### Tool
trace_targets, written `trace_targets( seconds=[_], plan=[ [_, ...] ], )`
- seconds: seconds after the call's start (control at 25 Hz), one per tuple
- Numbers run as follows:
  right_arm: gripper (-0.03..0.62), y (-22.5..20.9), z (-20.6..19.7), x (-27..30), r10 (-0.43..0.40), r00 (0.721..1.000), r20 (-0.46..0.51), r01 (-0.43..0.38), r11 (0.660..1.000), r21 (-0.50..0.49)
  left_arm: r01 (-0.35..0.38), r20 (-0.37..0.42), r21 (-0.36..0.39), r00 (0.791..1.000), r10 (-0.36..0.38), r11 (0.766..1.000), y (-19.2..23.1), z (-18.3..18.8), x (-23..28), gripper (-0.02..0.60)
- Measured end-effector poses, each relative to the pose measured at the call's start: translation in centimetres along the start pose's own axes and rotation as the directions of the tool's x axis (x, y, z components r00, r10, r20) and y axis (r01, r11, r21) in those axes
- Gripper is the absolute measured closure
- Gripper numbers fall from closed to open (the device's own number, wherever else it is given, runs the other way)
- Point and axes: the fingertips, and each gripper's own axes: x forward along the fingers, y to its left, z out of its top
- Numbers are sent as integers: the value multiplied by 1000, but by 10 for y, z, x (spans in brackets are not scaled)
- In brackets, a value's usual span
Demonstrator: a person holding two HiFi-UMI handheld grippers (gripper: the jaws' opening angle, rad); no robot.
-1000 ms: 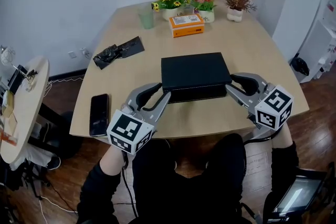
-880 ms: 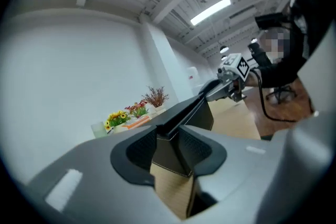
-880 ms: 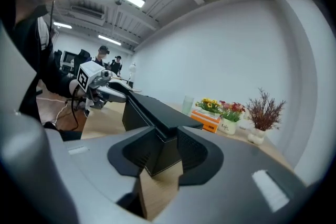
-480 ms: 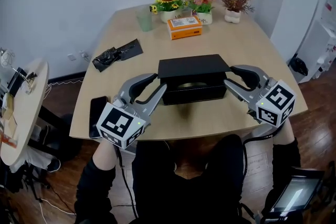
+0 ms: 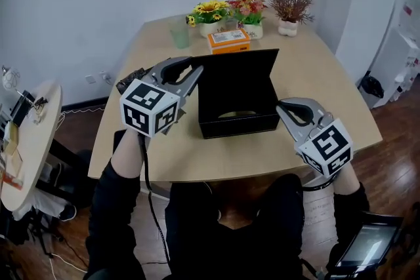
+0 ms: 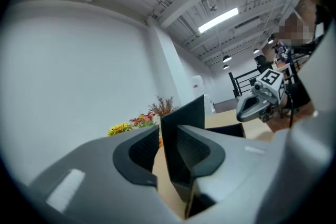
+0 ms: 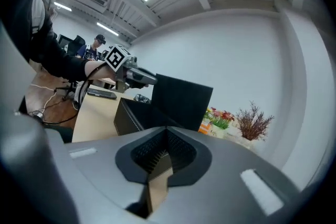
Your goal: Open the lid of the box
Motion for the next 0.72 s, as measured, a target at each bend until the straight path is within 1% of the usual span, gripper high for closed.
trace_targets(
  seconds=[0.08, 0.16, 0.24, 0.36, 0.44, 0.48, 0.64, 0.68, 0.72],
  plan=[
    [592, 2, -9, 3, 29, 999, -12, -28, 997, 75, 4, 2, -57, 1000, -4, 998, 13, -1, 12, 499],
    [592, 1, -11, 3, 45, 999, 2, -44, 989, 144, 21, 7, -149, 1000, -21, 989, 25, -5, 24, 502],
    [592, 0, -10, 2, 49, 999, 11, -50, 984, 170, 45, 7, -236, 999, -45, 971, 36, -12, 36, 503],
    [592, 1, -10, 2, 45, 999, 10, -46, 986, 161, 70, 3, -349, 997, -74, 935, 51, -28, 52, 495],
    [592, 1, -11, 3, 45, 999, 10, -46, 987, 151, 74, -1, -424, 997, -82, 903, 57, -41, 60, 489],
    [592, 1, -11, 3, 46, 999, 11, -47, 988, 149, 74, -1, -464, 996, -84, 883, 59, -47, 63, 488],
    [592, 0, -10, 4, 43, 999, 9, -44, 987, 154, 55, -2, -620, 997, -72, 783, 66, -75, 71, 482],
    [592, 0, -11, 4, 42, 999, 10, -43, 986, 160, 42, -14, -645, 998, -66, 763, 66, -84, 71, 478],
    [592, 0, -11, 4, 42, 999, 12, -43, 985, 167, 28, -30, -662, 998, -64, 749, 66, -94, 71, 472]
  ],
)
